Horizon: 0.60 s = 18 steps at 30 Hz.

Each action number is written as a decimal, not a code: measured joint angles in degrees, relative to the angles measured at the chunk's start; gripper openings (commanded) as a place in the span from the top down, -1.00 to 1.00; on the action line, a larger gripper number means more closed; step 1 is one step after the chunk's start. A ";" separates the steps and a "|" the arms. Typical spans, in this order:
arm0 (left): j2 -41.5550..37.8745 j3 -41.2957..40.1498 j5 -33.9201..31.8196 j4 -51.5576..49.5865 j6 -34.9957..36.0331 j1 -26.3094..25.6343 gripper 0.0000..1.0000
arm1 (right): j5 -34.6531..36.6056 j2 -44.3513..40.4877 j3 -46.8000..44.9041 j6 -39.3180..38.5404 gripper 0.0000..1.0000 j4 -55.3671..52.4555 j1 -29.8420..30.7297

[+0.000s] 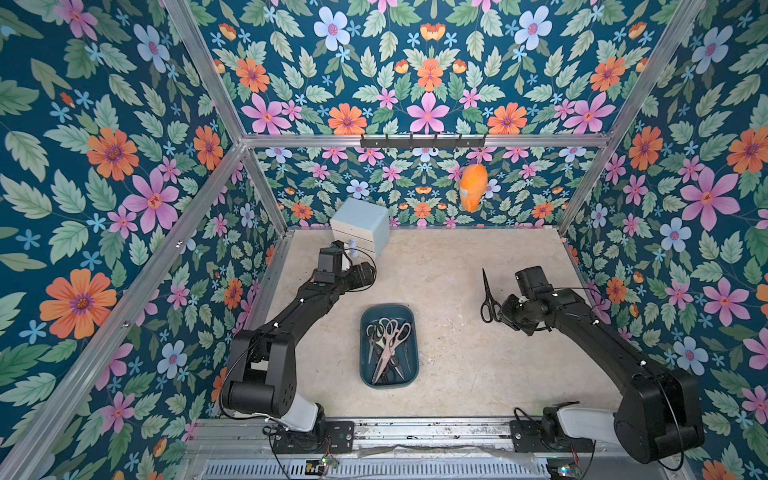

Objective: Put the scissors into the storage box
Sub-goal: Pick up the scissors from the center of the board, then place the scissors in the storage box.

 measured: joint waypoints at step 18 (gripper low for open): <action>-1.95 -0.02 -3.54 0.02 -0.22 3.78 -0.97 | -1.66 26.32 23.76 13.70 1.00 8.74 34.82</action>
